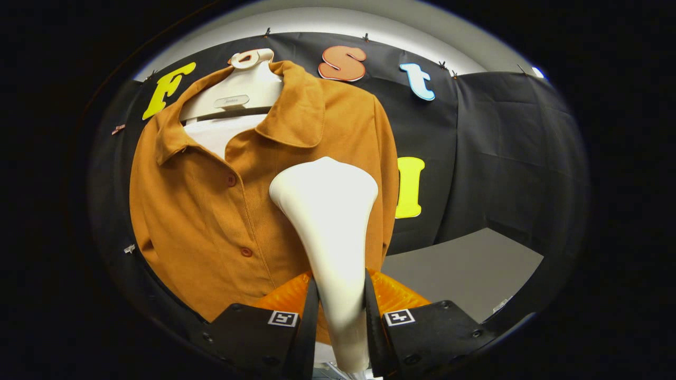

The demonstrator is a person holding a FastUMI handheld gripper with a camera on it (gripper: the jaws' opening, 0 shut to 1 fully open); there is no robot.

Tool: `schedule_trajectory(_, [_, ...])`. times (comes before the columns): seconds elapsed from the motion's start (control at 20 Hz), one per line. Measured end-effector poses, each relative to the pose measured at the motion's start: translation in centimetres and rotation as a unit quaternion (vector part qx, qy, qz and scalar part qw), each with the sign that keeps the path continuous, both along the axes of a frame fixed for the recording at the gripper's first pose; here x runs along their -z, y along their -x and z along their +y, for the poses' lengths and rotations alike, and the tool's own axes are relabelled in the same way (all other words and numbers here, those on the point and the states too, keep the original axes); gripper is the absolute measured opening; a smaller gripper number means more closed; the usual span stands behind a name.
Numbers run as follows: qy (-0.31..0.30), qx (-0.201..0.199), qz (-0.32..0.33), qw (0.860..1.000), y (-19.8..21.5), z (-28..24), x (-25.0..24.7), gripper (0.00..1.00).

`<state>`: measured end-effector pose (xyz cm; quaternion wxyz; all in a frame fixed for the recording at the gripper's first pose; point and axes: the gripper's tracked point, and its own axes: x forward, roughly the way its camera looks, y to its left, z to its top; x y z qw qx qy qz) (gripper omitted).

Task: Iron the clothes twice with a garment steamer, once on the left side and once on the right side.

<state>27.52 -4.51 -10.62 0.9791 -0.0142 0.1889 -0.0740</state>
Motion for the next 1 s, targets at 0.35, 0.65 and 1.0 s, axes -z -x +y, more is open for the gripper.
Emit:
schedule_trajectory(0.35, [-0.005, 0.006, 0.039, 0.999, 0.0, -0.2, 3.0, 0.45])
schedule_trajectory(0.65, [-0.013, 0.010, 0.085, 0.996, 1.1, -0.5, 6.6, 0.45])
schedule_trajectory(1.0, [-0.019, 0.013, 0.151, 0.988, 2.6, -1.5, 11.4, 0.45])
